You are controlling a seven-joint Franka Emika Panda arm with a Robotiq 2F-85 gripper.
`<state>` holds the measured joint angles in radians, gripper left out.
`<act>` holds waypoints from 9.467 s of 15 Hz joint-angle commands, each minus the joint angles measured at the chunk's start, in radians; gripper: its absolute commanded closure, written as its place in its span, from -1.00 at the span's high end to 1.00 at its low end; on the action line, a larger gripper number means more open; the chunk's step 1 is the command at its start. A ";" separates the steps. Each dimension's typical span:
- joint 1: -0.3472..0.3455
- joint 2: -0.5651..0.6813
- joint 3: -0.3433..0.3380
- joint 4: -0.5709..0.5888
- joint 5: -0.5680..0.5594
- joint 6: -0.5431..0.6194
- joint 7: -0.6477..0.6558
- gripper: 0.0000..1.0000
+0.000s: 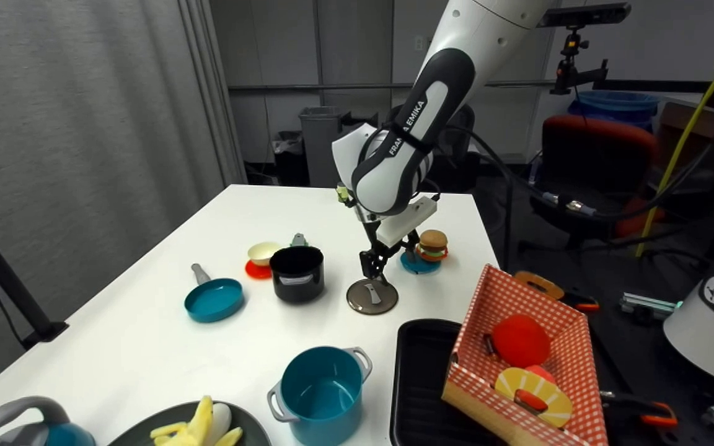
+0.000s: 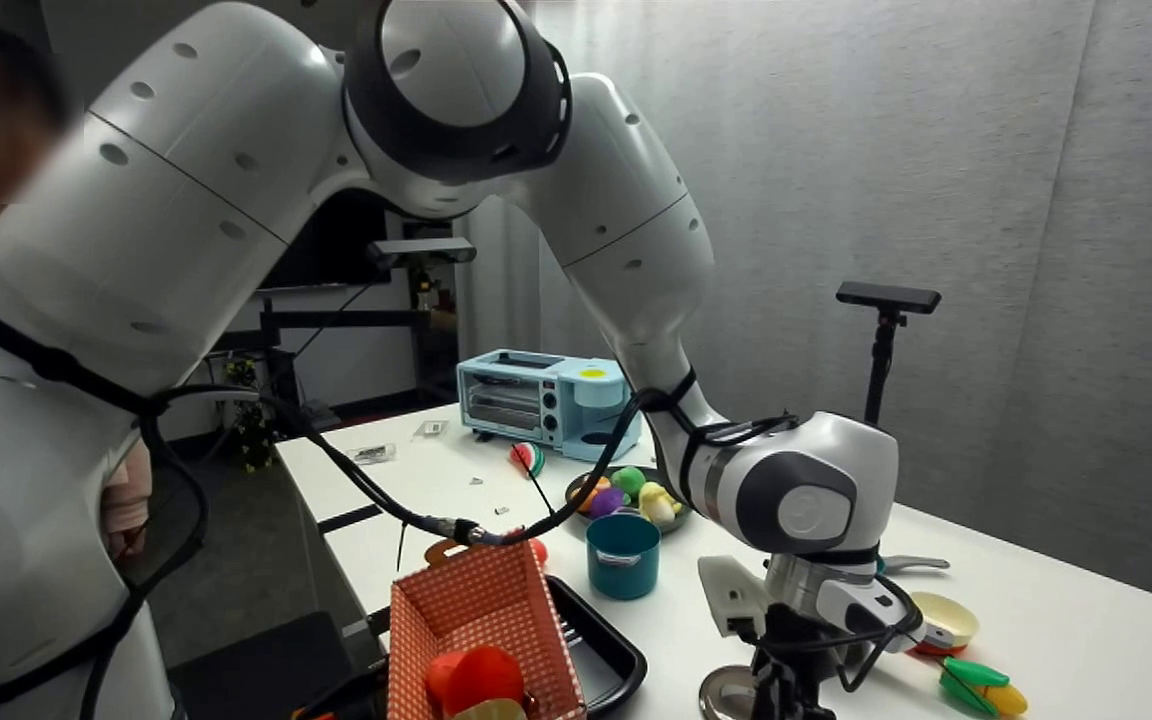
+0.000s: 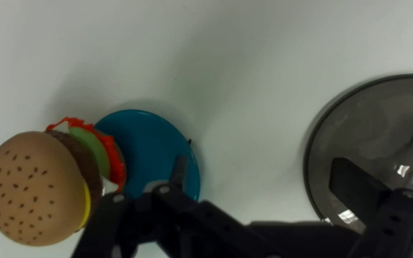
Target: Pick up the lid from the table and put it on the black pot
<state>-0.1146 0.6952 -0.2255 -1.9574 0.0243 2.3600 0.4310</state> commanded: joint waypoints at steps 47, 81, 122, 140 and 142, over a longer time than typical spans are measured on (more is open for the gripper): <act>0.151 0.066 -0.191 0.021 -0.231 0.202 0.045 1.00; 0.285 0.167 -0.370 0.022 -0.317 0.501 0.120 1.00; 0.015 0.047 0.025 0.316 -0.076 -0.288 0.001 1.00; 0.014 0.209 0.018 0.488 -0.075 -0.415 0.031 1.00; 0.014 0.214 0.018 0.494 -0.077 -0.418 0.033 1.00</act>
<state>-0.1006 0.8785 -0.2051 -1.5209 -0.0845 1.9922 0.4570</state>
